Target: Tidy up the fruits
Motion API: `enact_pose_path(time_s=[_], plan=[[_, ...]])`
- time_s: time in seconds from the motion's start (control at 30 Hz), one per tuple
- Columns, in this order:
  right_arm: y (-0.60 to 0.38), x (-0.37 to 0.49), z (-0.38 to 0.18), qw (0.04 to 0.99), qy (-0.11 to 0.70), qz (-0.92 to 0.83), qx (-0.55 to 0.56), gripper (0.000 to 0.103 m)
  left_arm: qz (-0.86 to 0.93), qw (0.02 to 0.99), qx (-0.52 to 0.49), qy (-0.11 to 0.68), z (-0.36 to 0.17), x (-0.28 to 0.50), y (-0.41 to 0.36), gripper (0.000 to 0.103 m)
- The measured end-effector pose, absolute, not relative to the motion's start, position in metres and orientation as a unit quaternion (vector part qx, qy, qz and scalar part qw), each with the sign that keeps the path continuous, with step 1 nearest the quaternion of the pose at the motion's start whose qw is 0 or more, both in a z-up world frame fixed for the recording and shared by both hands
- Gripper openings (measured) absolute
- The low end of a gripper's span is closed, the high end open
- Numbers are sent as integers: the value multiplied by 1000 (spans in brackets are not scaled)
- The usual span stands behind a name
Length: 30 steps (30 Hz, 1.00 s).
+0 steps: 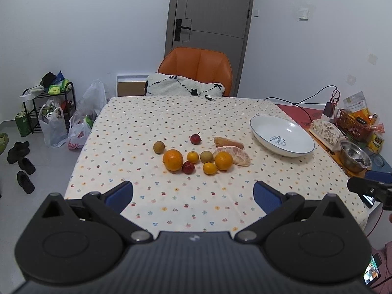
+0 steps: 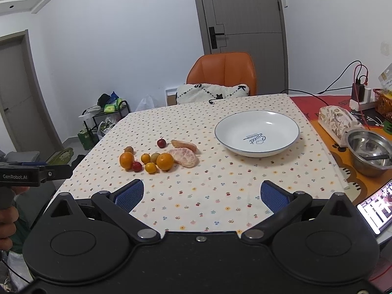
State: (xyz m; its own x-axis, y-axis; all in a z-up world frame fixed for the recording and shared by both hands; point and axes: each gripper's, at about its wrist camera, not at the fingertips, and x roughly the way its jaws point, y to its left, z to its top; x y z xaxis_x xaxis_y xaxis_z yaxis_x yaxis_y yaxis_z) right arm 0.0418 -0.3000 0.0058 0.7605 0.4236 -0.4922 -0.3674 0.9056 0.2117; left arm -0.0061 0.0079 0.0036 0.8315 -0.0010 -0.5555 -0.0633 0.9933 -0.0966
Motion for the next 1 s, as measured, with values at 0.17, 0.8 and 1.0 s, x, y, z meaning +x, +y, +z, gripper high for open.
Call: enact_pose_path(time_s=[0.17,0.8,1.0], plan=[[-301,42,6,938,273,209,51,103,19,957,-53,286,4,-7,9,103],[-298,39,9,936,270,221,52,103,16,954,-53,296,0,-6,8,103],[-297,39,10,938,266,217,46,103,16,954,-53,296,1,-6,7,103]])
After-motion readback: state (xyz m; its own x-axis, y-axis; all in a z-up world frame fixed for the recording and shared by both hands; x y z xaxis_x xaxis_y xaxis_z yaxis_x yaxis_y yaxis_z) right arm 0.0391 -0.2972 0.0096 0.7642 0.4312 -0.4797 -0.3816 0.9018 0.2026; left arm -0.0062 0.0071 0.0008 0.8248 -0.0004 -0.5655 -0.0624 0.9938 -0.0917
